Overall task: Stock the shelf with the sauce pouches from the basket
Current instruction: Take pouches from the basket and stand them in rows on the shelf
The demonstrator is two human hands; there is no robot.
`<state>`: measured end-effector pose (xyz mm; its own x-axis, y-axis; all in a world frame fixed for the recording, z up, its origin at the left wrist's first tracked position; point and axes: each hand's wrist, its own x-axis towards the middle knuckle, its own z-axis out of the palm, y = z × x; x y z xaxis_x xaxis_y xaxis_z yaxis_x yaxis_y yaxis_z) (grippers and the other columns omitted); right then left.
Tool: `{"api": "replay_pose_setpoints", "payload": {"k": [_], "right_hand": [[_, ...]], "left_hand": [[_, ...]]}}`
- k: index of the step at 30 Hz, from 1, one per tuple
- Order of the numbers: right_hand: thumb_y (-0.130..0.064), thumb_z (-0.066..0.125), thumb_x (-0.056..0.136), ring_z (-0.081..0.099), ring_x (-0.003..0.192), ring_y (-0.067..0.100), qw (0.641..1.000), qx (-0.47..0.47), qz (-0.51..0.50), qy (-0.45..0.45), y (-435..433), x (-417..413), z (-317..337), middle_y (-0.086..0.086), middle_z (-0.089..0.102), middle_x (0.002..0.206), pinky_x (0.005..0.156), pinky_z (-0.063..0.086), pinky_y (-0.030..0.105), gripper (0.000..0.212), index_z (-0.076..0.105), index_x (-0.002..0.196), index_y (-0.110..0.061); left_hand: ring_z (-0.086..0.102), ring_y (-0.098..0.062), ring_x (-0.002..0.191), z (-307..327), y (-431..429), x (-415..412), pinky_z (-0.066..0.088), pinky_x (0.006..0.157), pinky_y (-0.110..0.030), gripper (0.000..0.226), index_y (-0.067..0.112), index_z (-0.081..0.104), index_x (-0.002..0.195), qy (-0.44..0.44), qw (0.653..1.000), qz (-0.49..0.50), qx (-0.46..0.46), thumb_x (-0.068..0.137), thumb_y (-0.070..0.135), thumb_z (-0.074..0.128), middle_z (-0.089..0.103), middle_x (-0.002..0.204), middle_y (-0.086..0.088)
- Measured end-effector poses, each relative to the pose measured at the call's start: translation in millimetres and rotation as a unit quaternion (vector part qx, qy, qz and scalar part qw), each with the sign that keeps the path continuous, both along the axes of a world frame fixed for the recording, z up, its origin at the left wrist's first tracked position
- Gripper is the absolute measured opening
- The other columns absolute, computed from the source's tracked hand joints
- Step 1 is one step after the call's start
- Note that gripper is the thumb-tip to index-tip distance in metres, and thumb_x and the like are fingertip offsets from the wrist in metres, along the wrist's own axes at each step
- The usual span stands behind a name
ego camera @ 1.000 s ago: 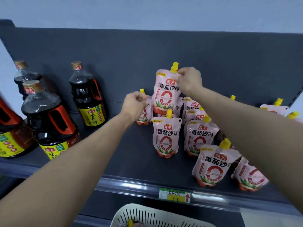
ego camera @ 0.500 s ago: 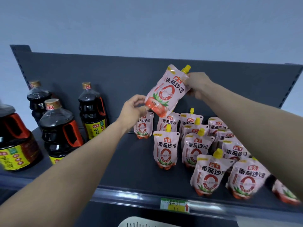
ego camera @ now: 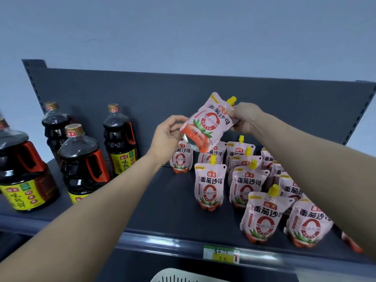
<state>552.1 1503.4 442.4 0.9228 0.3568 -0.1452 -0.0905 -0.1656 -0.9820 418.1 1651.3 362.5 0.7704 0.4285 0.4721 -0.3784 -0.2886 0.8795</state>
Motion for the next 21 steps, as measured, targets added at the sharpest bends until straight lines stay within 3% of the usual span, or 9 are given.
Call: {"api": "replay_pose_setpoints", "payload": {"k": [4, 7, 10, 12, 15, 18, 21], "right_hand": [[-0.006, 0.043, 0.099, 0.060, 0.071, 0.019, 0.999, -0.028, 0.008, -0.028, 6.6, 2.9, 0.7, 0.008, 0.061, 0.084, 0.062, 0.049, 0.031, 0.020, 0.048, 0.080, -0.010], [-0.009, 0.048, 0.098, 0.059, 0.062, 0.015, 0.997, -0.027, 0.002, -0.067, 11.9, 2.5, 1.2, 0.005, 0.061, 0.076, 0.051, 0.048, 0.027, 0.013, 0.053, 0.086, -0.010], [-0.011, 0.051, 0.095, 0.061, 0.065, 0.014, 0.983, -0.055, -0.002, -0.175, 16.3, 6.4, 3.7, 0.004, 0.064, 0.081, 0.045, 0.047, 0.019, 0.012, 0.063, 0.094, -0.009], [-0.010, 0.053, 0.092, 0.064, 0.082, 0.019, 0.959, -0.098, 0.002, -0.266, 22.3, 10.1, 0.4, 0.007, 0.066, 0.091, 0.062, 0.053, 0.025, 0.019, 0.069, 0.101, -0.005], [-0.011, 0.053, 0.092, 0.065, 0.099, 0.028, 0.916, -0.212, 0.007, -0.342, 31.5, 15.3, -19.2, 0.012, 0.070, 0.104, 0.088, 0.054, 0.041, 0.021, 0.071, 0.102, -0.007], [-0.010, 0.055, 0.092, 0.065, 0.100, 0.031, 0.897, -0.288, 0.032, -0.334, 35.7, 24.6, -49.4, 0.013, 0.071, 0.107, 0.089, 0.054, 0.042, 0.020, 0.072, 0.102, -0.008], [-0.011, 0.059, 0.091, 0.063, 0.107, 0.028, 0.883, -0.345, 0.080, -0.307, 35.4, 33.5, -76.6, 0.011, 0.069, 0.116, 0.092, 0.052, 0.035, 0.023, 0.071, 0.111, -0.009]], "left_hand": [[0.067, -0.006, 0.080, -10.3, -2.1, -0.5, 0.055, 0.073, -0.022, 0.048, 0.027, 0.059, 0.100, 0.023, 0.999, 0.004, 0.037, 0.083, -0.017, 0.052, 0.067, 0.086, 0.003], [0.065, -0.013, 0.089, -11.6, 2.9, 5.1, 0.055, 0.077, -0.025, 0.052, 0.025, 0.058, 0.105, 0.025, 0.996, 0.030, 0.074, 0.082, -0.020, 0.045, 0.068, 0.095, 0.001], [0.058, -0.013, 0.104, -17.6, 13.6, 8.4, 0.051, 0.090, -0.025, 0.058, 0.020, 0.052, 0.122, 0.096, 0.987, 0.035, 0.122, 0.082, -0.021, 0.040, 0.060, 0.115, 0.001], [0.054, -0.016, 0.109, -25.7, 20.2, 10.1, 0.052, 0.087, -0.019, 0.057, 0.014, 0.048, 0.129, 0.123, 0.984, 0.060, 0.112, 0.084, -0.021, 0.040, 0.053, 0.119, -0.001], [0.055, -0.019, 0.095, -33.1, 21.5, 12.9, 0.050, 0.075, -0.012, 0.046, 0.012, 0.053, 0.122, 0.139, 0.982, 0.081, 0.103, 0.087, -0.015, 0.040, 0.053, 0.105, -0.004], [0.051, -0.009, 0.078, -36.1, 11.9, 16.3, 0.047, 0.068, -0.010, 0.034, 0.013, 0.059, 0.111, 0.186, 0.976, 0.024, 0.108, 0.087, -0.010, 0.049, 0.055, 0.099, -0.002], [0.051, -0.013, 0.082, -42.3, -2.4, 22.6, 0.048, 0.071, -0.014, 0.033, 0.009, 0.058, 0.113, 0.251, 0.960, -0.041, 0.118, 0.083, -0.001, 0.064, 0.051, 0.097, 0.001]]}}
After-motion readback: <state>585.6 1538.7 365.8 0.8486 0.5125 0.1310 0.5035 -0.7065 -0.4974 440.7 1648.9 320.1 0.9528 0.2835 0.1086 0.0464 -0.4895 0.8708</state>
